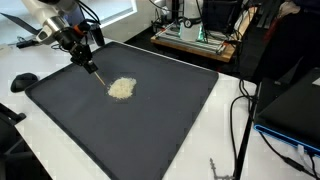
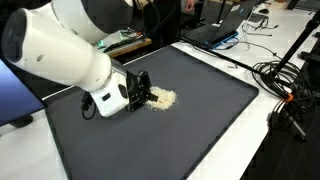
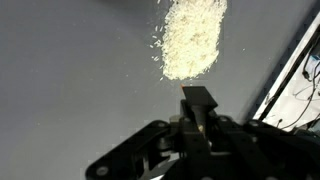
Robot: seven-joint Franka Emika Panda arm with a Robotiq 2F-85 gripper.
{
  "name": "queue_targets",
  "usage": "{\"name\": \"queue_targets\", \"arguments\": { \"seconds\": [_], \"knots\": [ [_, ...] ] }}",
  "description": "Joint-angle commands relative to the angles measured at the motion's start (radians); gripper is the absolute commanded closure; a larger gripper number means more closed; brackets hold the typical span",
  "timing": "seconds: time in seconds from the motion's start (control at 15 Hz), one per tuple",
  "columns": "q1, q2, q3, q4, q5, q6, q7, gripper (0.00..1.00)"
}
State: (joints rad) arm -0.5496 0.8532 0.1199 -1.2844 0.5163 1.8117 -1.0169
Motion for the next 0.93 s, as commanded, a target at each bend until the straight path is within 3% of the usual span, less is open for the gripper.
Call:
{"name": "queue_targets", "arguments": {
  "seconds": [0.0,0.4,0.87],
  "knots": [
    [-0.045,-0.005,0.015,-0.049,0.073,0.006,-0.158,0.97],
    [-0.082,0.012,0.002,-0.072,0.154,-0.027,-0.385,0.97],
    [-0.072,0.019,-0.019,-0.1,0.156,-0.007,-0.587,0.97]
  ]
}}
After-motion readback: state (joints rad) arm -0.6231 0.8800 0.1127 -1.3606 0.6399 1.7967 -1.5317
